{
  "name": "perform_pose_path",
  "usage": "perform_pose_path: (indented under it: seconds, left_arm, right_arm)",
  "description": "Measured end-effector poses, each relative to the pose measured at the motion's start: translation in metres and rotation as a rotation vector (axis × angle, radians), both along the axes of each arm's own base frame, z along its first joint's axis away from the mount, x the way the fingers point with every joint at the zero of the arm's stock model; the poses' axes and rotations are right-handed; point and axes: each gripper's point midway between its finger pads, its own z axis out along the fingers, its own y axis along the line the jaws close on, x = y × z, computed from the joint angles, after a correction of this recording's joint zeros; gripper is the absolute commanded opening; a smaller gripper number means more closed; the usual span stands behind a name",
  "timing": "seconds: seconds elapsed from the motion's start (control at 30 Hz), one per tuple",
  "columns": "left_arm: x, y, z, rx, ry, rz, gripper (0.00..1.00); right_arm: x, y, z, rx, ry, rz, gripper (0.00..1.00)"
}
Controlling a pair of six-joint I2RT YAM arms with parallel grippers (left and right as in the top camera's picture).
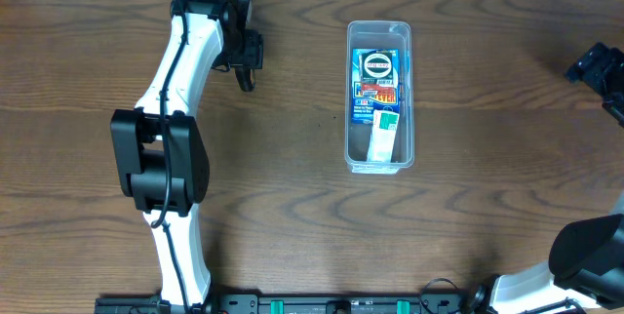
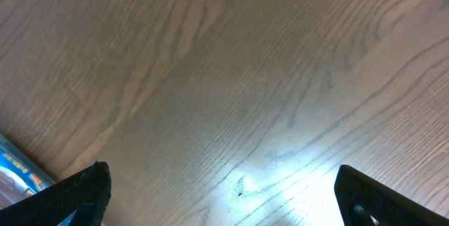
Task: Pack container
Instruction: 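Lower the left gripper and grasp the dark bottle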
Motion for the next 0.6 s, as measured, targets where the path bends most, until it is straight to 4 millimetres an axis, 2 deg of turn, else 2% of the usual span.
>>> perform_pose_path:
  seconds: [0.17,0.33,0.47,0.6]
  left_arm:
    - [0.0,0.0,-0.002,0.0,0.005,0.001,0.7]
    - [-0.001,0.0,-0.018,0.004,0.038,0.001,0.7]
    - [-0.001,0.0,-0.022,0.005,0.044,0.001,0.69]
    - [-0.001,0.0,-0.022,0.004,0.042,0.004,0.61]
  right_arm:
    - [0.0,0.0,0.0,0.0,0.0,0.0,0.99]
    - [0.0,0.0,0.0,0.0,0.0,0.0,0.99]
    - [0.0,0.0,0.0,0.0,0.0,0.0,0.99]
    - [0.0,0.0,0.0,0.0,0.0,0.0,0.99]
